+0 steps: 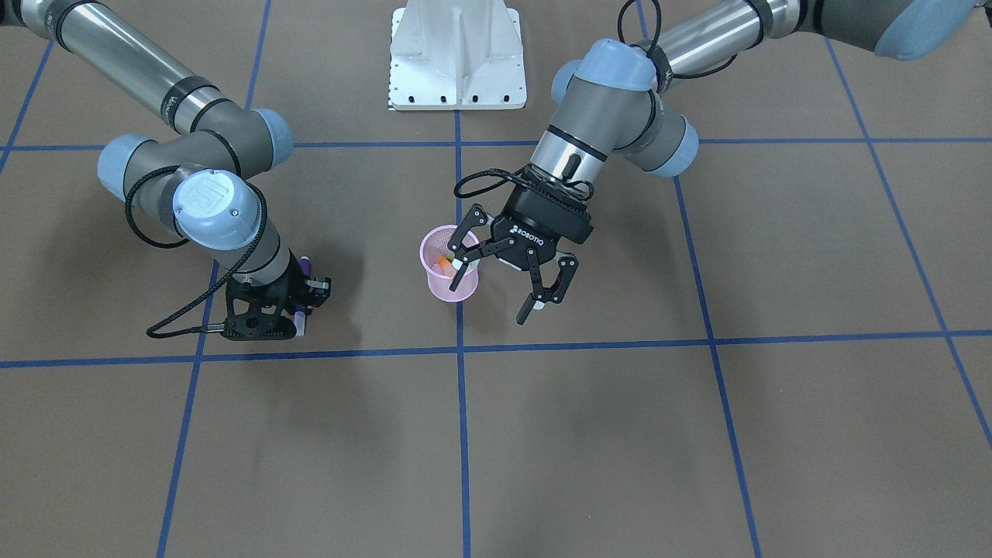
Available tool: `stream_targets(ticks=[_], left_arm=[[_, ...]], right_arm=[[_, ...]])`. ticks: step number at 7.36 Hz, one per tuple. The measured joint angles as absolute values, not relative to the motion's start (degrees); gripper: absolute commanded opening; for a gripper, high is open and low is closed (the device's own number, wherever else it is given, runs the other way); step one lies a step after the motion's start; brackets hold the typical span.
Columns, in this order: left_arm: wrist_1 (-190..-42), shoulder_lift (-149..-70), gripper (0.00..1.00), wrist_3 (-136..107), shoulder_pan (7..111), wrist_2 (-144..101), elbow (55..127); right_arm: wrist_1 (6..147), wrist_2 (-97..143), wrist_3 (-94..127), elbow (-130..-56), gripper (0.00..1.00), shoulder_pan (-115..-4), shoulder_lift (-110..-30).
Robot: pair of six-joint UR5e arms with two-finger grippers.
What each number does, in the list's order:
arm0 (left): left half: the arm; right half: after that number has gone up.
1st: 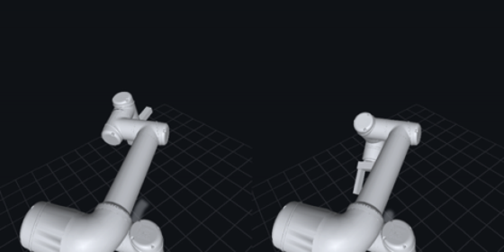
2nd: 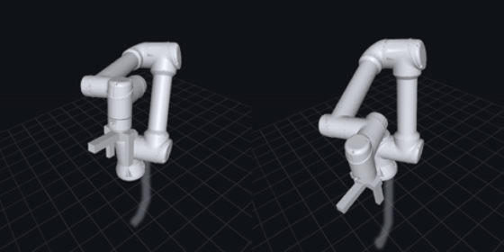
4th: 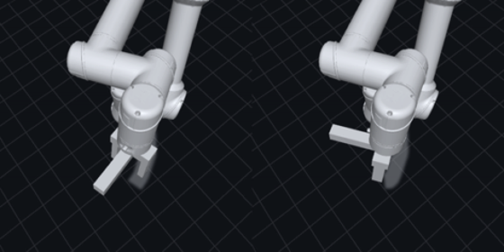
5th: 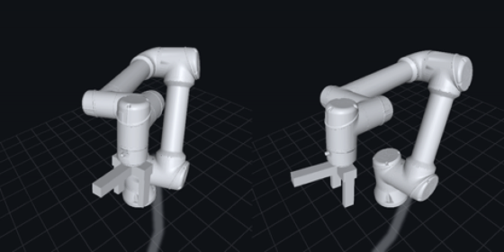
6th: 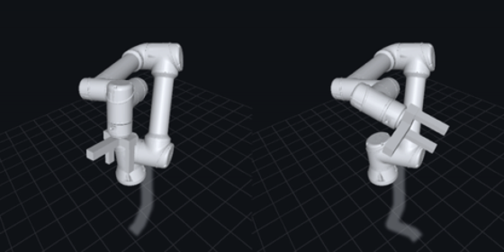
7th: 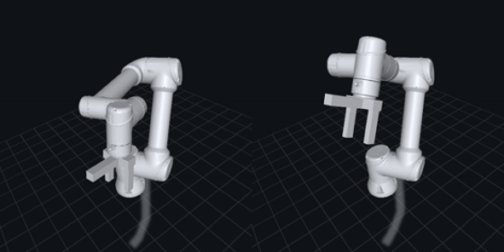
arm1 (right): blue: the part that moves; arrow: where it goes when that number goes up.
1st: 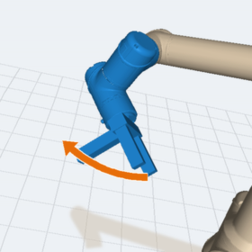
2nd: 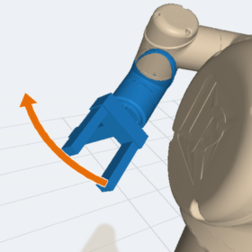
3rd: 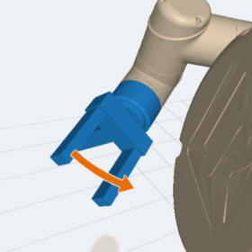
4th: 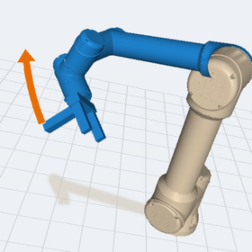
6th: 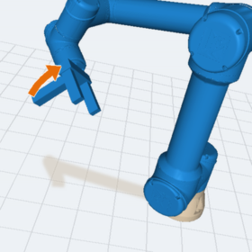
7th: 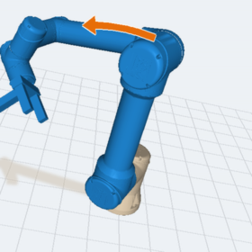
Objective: Collect pens into pen holder
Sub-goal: 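Lift the purple marker with right gripper while left withdraws away from cup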
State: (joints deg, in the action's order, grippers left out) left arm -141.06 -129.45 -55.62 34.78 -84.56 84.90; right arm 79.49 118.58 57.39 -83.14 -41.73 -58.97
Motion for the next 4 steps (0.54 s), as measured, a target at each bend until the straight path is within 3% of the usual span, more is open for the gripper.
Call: stream_targets(ticks=[4], left_arm=[[-137.98,-128.07,0.99,-55.44,39.36,-91.27,85.19]], right_arm=[[79.70,118.25,57.93,-87.27,0.00,-42.49,-58.64]])
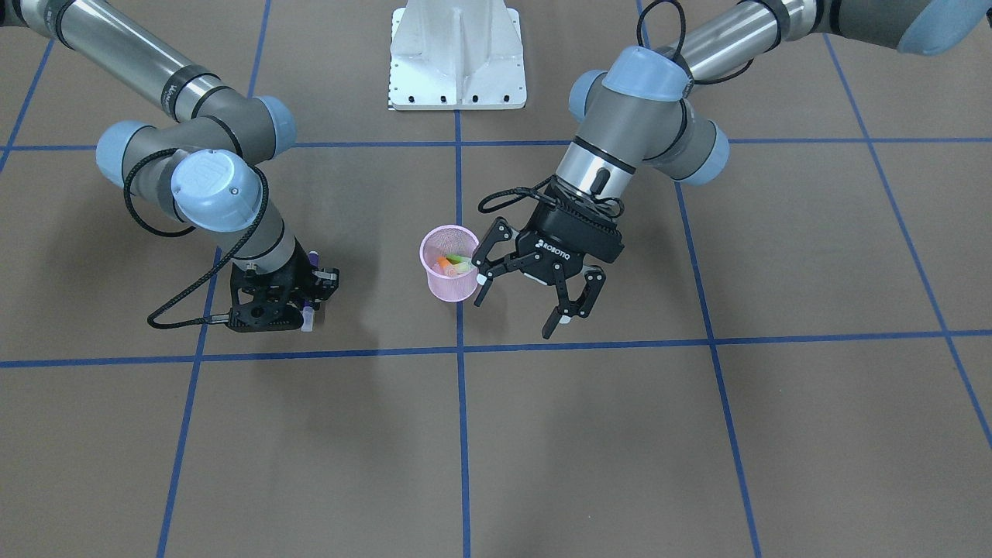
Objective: Collect pens into pen holder
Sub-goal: 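Lift the purple marker with right gripper while left withdraws away from cup, then carry the purple marker over the pink cup with the right gripper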
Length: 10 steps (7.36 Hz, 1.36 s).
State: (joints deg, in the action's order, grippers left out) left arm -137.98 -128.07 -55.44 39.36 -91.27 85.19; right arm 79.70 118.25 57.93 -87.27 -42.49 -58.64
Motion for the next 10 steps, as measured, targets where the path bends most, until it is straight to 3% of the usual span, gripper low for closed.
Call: stream_targets(ticks=[5,10], left_arm=[[-125.71,-119.07,0.99,-54.77,48.90,-108.42,88.91],[-125.35,-114.70,0.98,-54.30,55.70,-116.72,90.72]], right_arm=[[80.06,108.29,63.80,-101.92,0.00,-46.77,-58.38],[73.77,82.22,68.74,-107.72,0.00,-35.06,-57.45]])
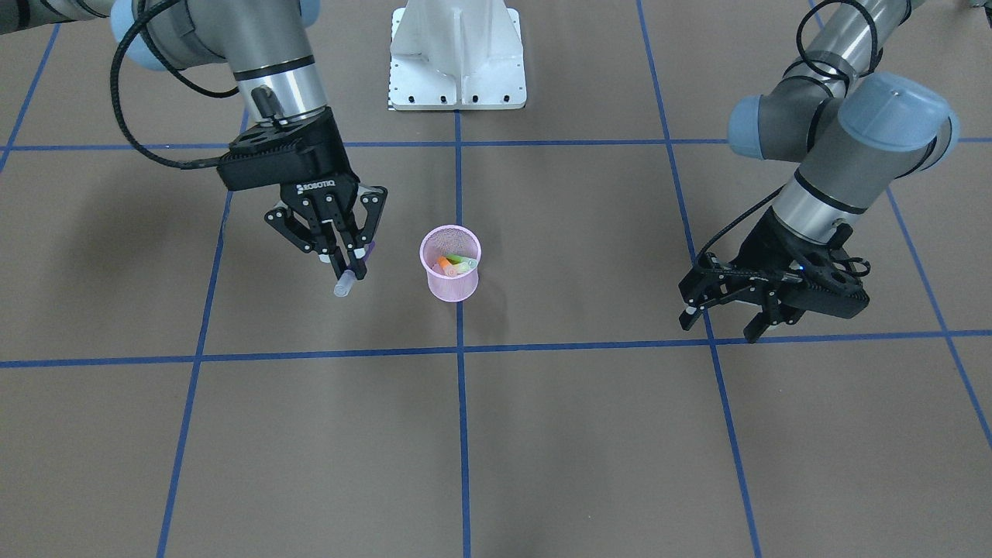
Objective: Collect pens into pen holder
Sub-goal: 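Carry the purple marker over the pink cup with the right gripper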
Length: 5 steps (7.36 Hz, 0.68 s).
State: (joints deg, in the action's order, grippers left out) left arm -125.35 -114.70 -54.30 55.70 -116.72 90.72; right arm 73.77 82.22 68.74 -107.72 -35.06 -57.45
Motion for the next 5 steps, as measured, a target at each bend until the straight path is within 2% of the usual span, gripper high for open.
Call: stream_targets(ticks=[5], left_arm=[[-125.93,-112.73,0.98,-53.28,56.41,-116.98,90.65]], right_arm=[[64.28,64.60,66.52,-104.28,0.00,-24.10,-57.24]])
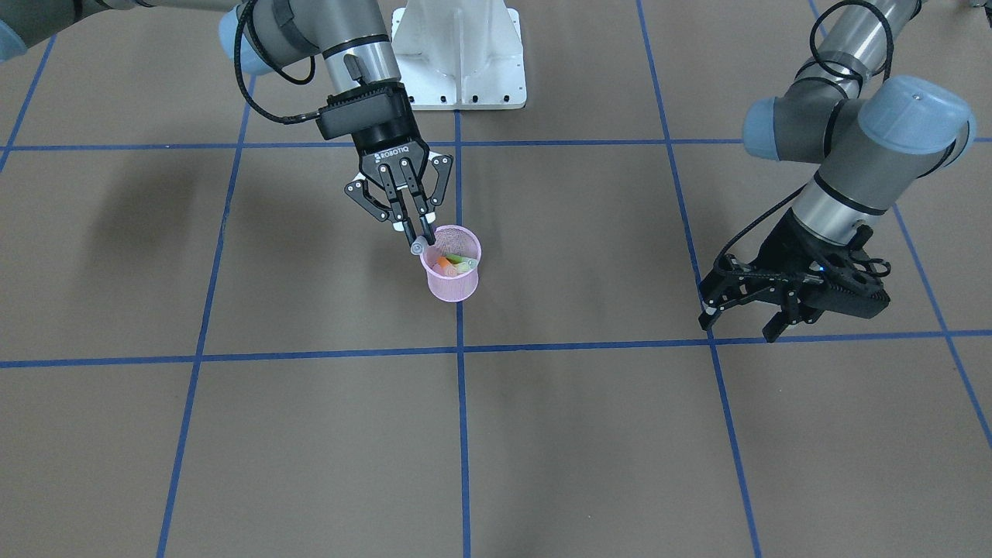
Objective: Collect pens into pen holder
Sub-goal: 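Carry the purple marker over the pink cup with the right gripper, then open the right gripper to drop the purple marker into the cup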
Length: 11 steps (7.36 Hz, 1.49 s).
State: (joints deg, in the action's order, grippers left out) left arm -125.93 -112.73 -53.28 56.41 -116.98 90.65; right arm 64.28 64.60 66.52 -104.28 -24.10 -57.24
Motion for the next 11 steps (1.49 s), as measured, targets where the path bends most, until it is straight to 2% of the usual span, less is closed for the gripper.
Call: stream_targets(ticks=[3,9,10,11], left_arm=[[-125.95,-112.59,0.98,-53.26,56.54,-116.97,90.35],[-125.95,-112.50,0.98,-53.24,56.52,-116.89,89.74],[-125.95,-112.50,0.98,-53.22,56.52,-116.90,89.63],[-125.97,-112.38,0.98,-53.22,56.52,-116.90,89.60]], right_arm=[[61.63,62.76,64.16,-100.14,0.00,-23.38,-56.35],[61.44,60.21,63.64,-97.52,0.00,-19.75,-56.38],[61.44,59.92,63.58,-96.95,0.40,-19.27,-56.35],[61.43,59.82,63.56,-96.67,0.99,-18.97,-56.29]])
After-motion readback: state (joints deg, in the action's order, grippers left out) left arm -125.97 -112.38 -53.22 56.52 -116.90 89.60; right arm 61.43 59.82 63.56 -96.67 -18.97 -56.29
